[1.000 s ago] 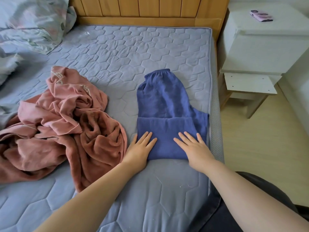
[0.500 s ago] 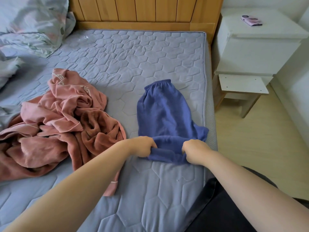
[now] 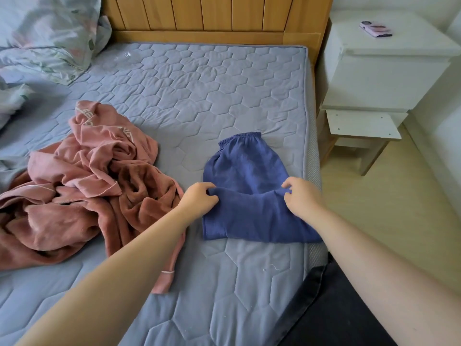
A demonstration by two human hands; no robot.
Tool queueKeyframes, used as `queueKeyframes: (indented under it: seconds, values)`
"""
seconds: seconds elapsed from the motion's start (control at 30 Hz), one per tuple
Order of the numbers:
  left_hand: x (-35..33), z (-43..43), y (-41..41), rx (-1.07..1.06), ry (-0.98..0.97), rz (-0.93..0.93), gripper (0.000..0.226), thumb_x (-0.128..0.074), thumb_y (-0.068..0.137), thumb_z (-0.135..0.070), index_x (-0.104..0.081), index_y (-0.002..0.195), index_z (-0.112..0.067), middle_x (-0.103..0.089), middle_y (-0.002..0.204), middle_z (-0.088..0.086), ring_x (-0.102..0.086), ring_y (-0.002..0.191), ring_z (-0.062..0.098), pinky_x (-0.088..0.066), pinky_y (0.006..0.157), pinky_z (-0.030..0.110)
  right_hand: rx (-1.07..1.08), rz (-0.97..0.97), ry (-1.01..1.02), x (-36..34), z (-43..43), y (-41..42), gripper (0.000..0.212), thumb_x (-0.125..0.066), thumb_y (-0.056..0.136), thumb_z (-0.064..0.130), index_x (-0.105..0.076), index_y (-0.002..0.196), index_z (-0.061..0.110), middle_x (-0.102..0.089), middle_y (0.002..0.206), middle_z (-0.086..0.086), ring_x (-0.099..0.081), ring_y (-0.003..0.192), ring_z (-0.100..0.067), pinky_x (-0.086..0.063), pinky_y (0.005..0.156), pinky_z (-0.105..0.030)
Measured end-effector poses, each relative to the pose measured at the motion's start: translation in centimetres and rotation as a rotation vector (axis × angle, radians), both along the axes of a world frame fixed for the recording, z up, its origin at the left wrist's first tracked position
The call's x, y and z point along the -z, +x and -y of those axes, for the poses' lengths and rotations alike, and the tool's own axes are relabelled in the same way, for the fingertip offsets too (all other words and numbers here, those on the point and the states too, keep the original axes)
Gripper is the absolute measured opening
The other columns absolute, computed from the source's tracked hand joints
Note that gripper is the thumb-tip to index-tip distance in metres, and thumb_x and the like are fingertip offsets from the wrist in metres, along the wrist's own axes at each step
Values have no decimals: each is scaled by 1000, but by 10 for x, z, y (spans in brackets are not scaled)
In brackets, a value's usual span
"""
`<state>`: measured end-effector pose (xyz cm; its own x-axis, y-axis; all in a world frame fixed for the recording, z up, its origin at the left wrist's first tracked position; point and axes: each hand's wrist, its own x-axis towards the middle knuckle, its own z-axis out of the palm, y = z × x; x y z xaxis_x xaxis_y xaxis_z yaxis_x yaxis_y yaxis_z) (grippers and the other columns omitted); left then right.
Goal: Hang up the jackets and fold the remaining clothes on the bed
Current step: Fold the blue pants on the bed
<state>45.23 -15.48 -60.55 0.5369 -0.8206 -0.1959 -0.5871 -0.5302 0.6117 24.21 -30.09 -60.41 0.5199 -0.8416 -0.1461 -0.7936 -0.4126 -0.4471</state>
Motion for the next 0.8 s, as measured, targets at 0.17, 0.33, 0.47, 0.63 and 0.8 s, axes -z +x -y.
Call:
queueKeyframes:
  seconds: [0.17,0.33,0.47,0.63,0.8]
  values:
    - [16,-3,-12,-168,-26,94,10,-53,83,-9,-62,87,-10,-64,83,8,-56,83,33,-42,69,32,-108,121,-284,20,-18,-10,41,-56,84,-1,-57,124,4,-60,119,-13,-57,107,-36,-48,88,-43]
    - [32,-6,-19,-193,0,155,17,-51,87,-11,-62,100,-12,-68,99,10,-59,94,35,-44,76,34,-543,-99,-465,30,-38,-15,53,-44,85,30,-54,132,8,-49,141,-14,-45,131,-32,-37,105,-49]
    - [42,-13,-17,-267,-36,106,27,-53,87,-8,-63,112,-11,-69,106,13,-60,100,35,-43,80,31,-564,-484,-160,44,-36,-24,60,-21,100,46,-9,153,23,1,161,4,5,148,-17,5,116,-50]
    - [40,-15,-24,-169,-132,354,54,-46,83,-1,-47,136,-9,-57,120,17,-54,104,39,-45,87,43,-95,-543,-190,33,-20,-31,58,-25,100,27,-5,153,14,1,161,-3,6,148,-22,2,116,-51]
    - [41,-10,-64,419,-222,707,54,-36,80,-19,-56,130,-12,-55,134,14,-51,123,37,-43,98,53,290,-272,-65,26,-15,-39,46,-39,96,39,-47,128,7,-52,133,-14,-49,120,-33,-39,95,-41]
